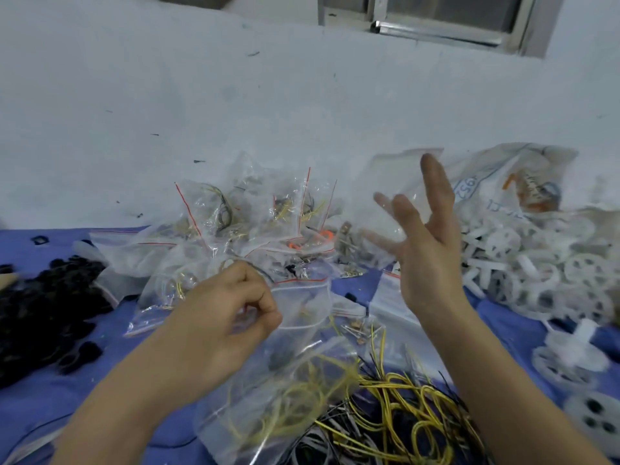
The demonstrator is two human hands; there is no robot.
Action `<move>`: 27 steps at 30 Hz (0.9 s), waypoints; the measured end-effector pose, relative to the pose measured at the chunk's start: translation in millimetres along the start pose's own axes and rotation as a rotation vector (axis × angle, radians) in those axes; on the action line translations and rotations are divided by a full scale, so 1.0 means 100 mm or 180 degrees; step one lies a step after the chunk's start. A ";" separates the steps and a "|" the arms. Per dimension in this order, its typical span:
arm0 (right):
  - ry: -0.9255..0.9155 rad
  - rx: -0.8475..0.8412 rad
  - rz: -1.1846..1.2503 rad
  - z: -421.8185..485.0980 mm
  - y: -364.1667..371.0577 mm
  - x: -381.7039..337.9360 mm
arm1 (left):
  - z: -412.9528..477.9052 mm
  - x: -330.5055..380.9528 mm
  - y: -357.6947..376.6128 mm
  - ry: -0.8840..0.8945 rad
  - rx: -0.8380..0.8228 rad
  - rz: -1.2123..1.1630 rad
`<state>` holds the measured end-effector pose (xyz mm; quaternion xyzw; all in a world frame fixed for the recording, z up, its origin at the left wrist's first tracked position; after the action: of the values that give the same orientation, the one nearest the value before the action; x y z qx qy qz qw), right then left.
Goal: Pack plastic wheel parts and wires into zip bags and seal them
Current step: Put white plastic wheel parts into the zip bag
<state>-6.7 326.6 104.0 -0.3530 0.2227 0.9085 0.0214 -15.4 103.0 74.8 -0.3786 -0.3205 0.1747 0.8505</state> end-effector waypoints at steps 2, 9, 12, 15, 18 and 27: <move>-0.0182 -0.0305 -0.0150 -0.03 0.15 -0.11 | 0.01 0.02 0.03 0.0071 -0.0070 -0.0061; 0.0285 -0.0957 -0.0096 -0.21 0.45 -0.07 | 0.00 0.13 0.05 0.0072 -0.0353 -0.0571; 0.0520 -0.1044 0.0092 -0.26 0.49 -0.09 | -0.02 0.16 0.01 0.0100 -0.0368 -0.0721; 0.0529 -0.1203 0.0212 -0.27 0.52 -0.13 | -0.02 0.19 -0.02 0.0238 -0.0248 -0.0757; 0.0427 -0.1219 0.0117 -0.28 0.50 -0.14 | -0.01 0.19 -0.04 0.0251 -0.0146 -0.0887; 0.0951 -0.1372 0.0283 -0.25 0.43 -0.02 | -0.01 0.19 -0.11 0.0419 0.0252 -0.0620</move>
<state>1.9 277.4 105.8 -0.4695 0.0400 0.8728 -0.1273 0.2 105.0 90.5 -0.3225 -0.2921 0.0785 0.8970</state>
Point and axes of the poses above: each hand's wrist, its own z-axis towards the middle knuckle, its own y-axis out of the palm, x = y × z, the point moved 3 cm from there along z, towards the middle knuckle, and after that the axes turned 11 degrees about z, right-handed, at the moved point
